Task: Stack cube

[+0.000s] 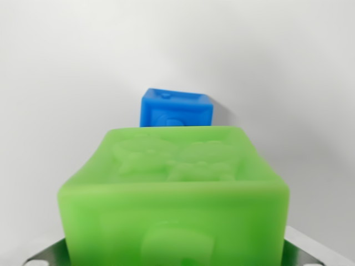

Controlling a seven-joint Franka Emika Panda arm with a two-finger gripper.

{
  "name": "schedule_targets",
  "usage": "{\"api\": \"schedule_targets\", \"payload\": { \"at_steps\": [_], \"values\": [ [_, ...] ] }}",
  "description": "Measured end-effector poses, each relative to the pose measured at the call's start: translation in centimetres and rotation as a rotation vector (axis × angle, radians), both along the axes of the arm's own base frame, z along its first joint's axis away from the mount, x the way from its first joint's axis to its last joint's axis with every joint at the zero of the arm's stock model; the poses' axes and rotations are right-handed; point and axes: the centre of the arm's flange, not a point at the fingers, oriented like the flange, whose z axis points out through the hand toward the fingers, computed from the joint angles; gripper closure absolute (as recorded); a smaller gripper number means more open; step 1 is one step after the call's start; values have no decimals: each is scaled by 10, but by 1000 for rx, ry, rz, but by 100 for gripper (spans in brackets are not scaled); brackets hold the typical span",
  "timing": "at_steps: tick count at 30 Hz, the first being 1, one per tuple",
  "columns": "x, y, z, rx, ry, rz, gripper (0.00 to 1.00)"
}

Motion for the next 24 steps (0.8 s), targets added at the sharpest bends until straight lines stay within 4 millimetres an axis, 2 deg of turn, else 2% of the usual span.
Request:
{"api": "schedule_targets", "payload": {
  "at_steps": [10,24],
  "values": [
    [0,0,-33,-3,11,1,100],
    [0,0,-68,-6,11,2,100]
  ]
}}
